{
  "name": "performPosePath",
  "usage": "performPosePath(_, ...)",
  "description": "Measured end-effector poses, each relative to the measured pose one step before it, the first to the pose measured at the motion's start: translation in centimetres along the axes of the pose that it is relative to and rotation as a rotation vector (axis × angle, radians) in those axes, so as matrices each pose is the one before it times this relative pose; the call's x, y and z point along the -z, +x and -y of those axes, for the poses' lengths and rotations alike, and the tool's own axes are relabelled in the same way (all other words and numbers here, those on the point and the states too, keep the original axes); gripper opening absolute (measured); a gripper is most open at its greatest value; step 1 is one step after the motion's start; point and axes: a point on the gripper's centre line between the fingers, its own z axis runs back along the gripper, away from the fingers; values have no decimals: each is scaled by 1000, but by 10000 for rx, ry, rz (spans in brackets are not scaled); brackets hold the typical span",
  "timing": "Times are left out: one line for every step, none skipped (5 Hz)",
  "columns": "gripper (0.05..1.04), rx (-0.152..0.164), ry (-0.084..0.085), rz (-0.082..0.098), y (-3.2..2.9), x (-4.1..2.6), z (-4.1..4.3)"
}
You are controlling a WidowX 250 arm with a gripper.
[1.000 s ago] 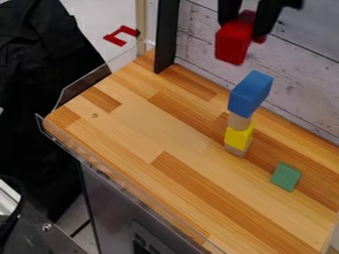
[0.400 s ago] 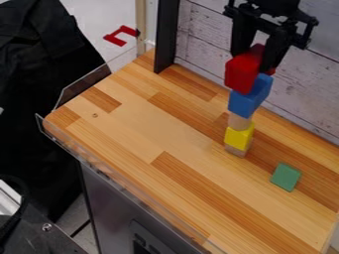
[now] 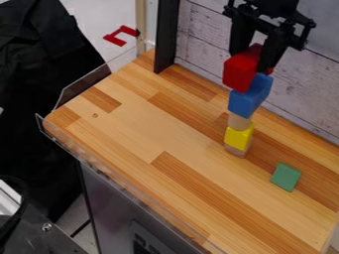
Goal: Put the red arch on the top of the blue block
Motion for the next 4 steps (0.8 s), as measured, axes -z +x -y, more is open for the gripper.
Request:
performPosePath(555, -166, 153, 35, 62, -78, -189)
performPosePath(555, -269, 80, 67, 553, 3, 161)
performPosePath(555, -219, -51, -143, 91, 523, 64)
performPosePath(555, -118, -85, -54, 71, 221, 209)
